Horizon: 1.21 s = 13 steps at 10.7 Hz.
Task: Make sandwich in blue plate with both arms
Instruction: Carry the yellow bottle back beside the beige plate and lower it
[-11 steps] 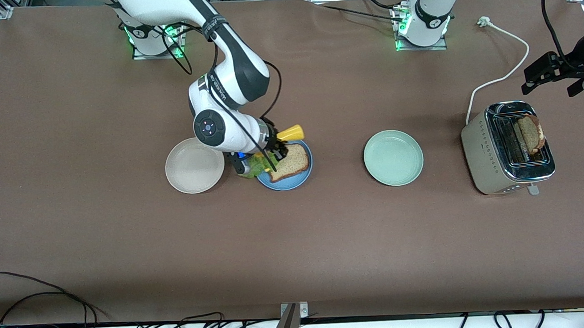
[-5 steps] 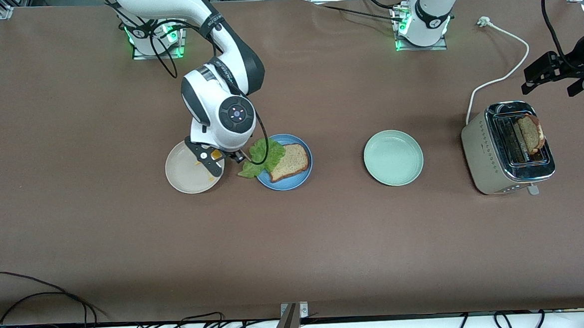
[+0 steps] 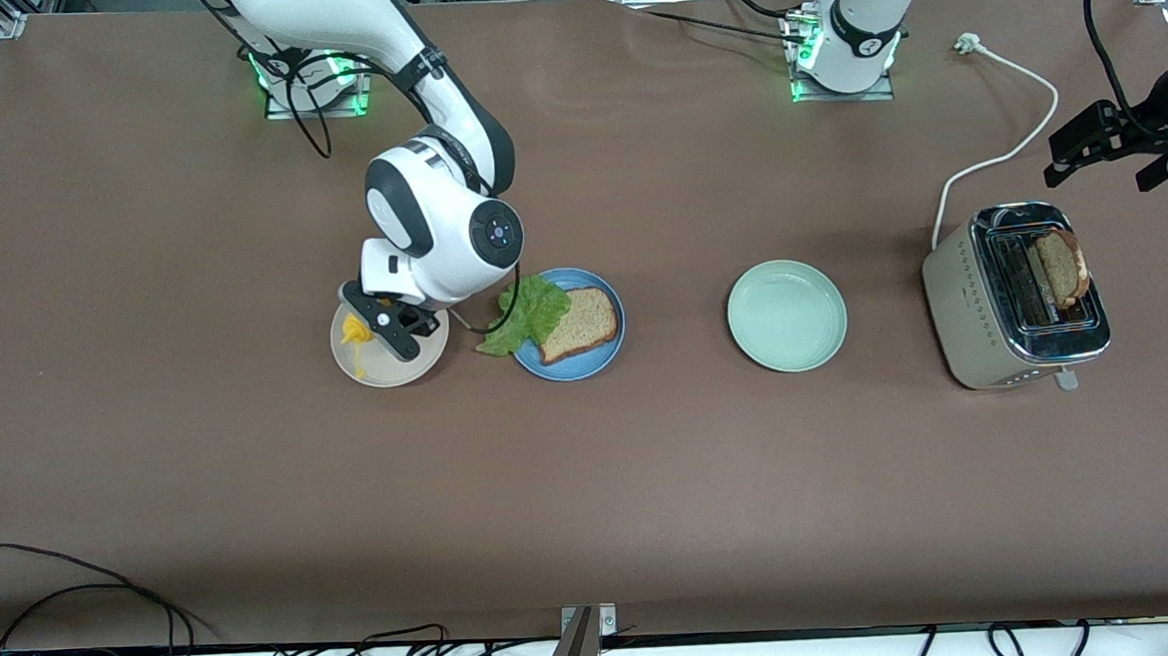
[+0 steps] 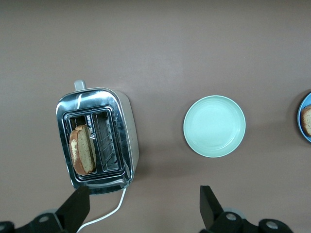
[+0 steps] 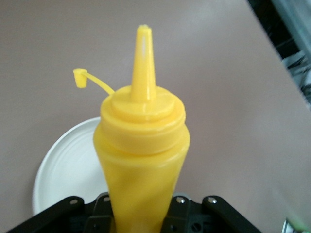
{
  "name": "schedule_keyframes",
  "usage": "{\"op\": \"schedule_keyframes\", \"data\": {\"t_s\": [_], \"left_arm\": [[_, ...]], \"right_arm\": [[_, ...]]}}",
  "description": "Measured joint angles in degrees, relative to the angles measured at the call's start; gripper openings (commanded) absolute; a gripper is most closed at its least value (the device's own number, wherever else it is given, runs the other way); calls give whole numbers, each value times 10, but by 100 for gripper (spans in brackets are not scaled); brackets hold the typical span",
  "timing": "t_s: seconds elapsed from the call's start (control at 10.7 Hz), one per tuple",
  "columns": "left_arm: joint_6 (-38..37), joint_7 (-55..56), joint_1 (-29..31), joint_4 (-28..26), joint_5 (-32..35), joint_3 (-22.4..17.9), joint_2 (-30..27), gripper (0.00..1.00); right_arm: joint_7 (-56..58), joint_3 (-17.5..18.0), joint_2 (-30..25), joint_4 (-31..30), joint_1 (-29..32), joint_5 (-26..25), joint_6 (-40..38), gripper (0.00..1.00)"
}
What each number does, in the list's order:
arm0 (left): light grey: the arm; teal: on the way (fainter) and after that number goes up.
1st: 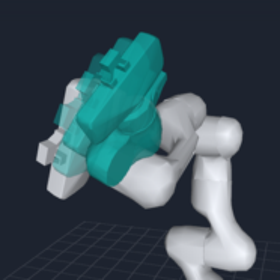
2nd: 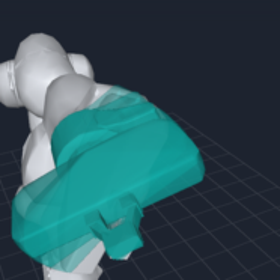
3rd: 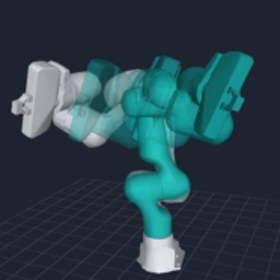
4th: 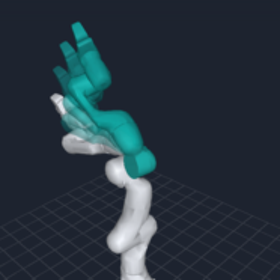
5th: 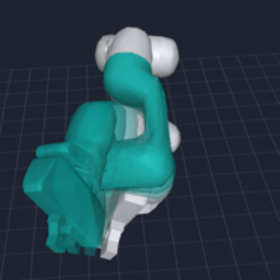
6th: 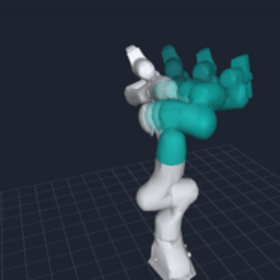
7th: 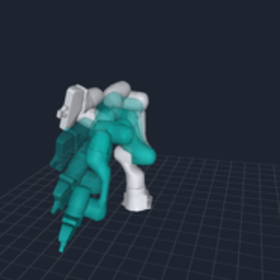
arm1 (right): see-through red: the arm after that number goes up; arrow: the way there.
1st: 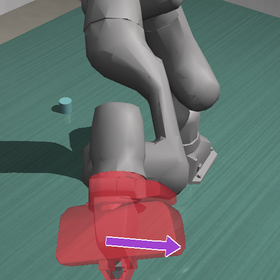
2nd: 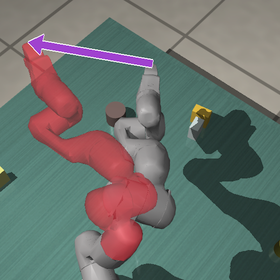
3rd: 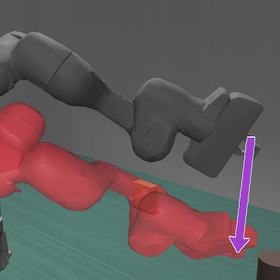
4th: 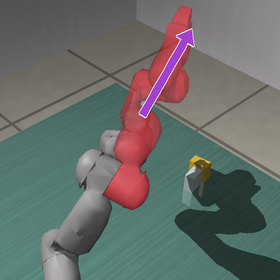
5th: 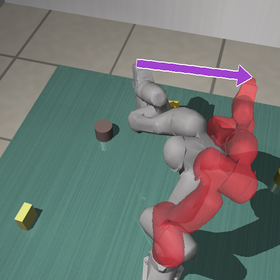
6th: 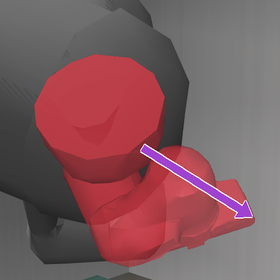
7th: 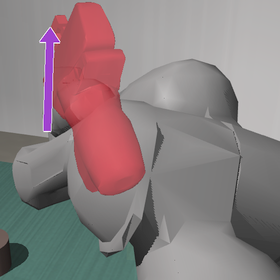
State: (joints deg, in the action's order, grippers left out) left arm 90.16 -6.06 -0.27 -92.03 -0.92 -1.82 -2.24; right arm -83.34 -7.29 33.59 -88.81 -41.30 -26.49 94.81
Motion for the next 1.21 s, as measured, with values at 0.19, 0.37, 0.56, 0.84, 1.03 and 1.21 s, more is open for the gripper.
{"op": "schedule_keyframes", "data": {"t_s": [0.19, 0.37, 0.56, 0.84, 1.03, 1.21], "left_arm": [[0, 0, 0, -5, 0, 0, -5, 100], [0, 0, 0, -9, 0, 0, -9, 100], [0, 0, 0, -11, 0, 0, -11, 100], [3, 0, 0, -13, 0, 0, -11, 100], [7, 0, 0, -18, 0, 1, -12, 100], [19, 0, 0, -29, 0, 1, -13, 100]], "right_arm": [[-1, -1, 0, -25, 0, -65, -4, 11], [-19, -12, 0, -41, 0, -140, -8, 11], [-73, -26, 0, -62, 0, -213, -8, 11], [-210, -40, 11, -99, -3, -266, -6, 10], [-315, -51, 35, -124, -8, -296, -2, 11], [-405, -56, 43, -148, -11, -306, 9, 10]]}}
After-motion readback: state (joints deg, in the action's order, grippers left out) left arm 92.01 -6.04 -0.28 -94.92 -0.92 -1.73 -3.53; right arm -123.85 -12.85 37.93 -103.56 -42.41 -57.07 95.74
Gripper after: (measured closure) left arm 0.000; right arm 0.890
